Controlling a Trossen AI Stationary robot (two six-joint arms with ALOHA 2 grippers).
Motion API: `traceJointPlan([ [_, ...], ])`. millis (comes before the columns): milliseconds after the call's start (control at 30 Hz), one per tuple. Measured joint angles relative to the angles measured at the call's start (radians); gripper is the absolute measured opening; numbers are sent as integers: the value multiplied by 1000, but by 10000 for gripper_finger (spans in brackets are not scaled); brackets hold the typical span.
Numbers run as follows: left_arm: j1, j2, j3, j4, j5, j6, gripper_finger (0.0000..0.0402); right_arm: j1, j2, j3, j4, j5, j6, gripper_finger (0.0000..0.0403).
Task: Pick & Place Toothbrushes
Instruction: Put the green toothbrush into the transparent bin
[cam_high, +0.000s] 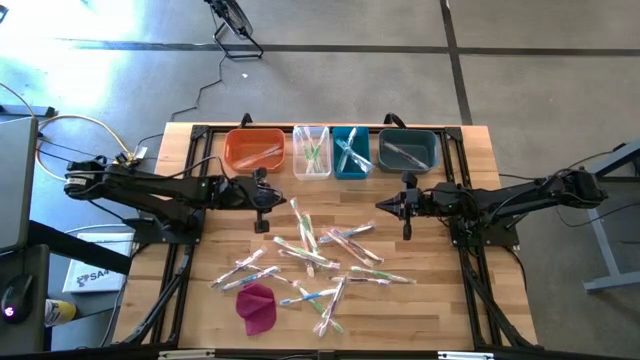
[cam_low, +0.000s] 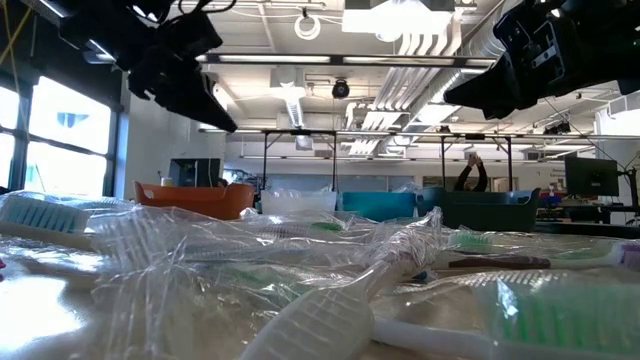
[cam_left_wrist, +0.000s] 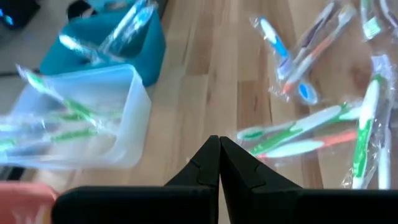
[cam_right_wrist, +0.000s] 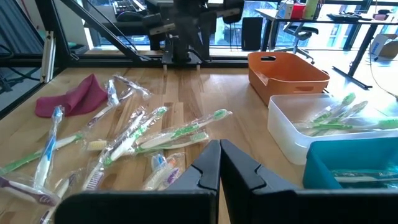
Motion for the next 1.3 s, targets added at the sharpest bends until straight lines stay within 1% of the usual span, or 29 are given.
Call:
traceJointPlan([
  [100, 1, 0, 15, 6, 0, 35, 3, 0, 0, 0, -1, 0, 0, 2],
  [300, 2, 0, 31, 39, -1, 37, 3, 0, 0, 0, -2, 0, 0, 2],
  [433, 2, 9, 38, 53, 58, 34, 3, 0, 0, 0, -2, 0, -1, 2],
  [533, 0, 40, 49, 36, 62, 50, 3, 0, 0, 0, -2, 0, -2, 2],
  [767, 2, 161, 123, -21, 53, 251, 3, 0, 0, 0, -4, 0, -3, 2],
  [833, 2, 177, 143, -66, 53, 310, 3, 0, 0, 0, -5, 0, -3, 2],
  [933, 2, 200, 165, -86, 53, 380, 3, 0, 0, 0, -8, 0, -3, 2],
  [1300, 2, 238, 202, -79, 43, 397, 7, 0, 0, 0, -17, 0, -3, 2],
])
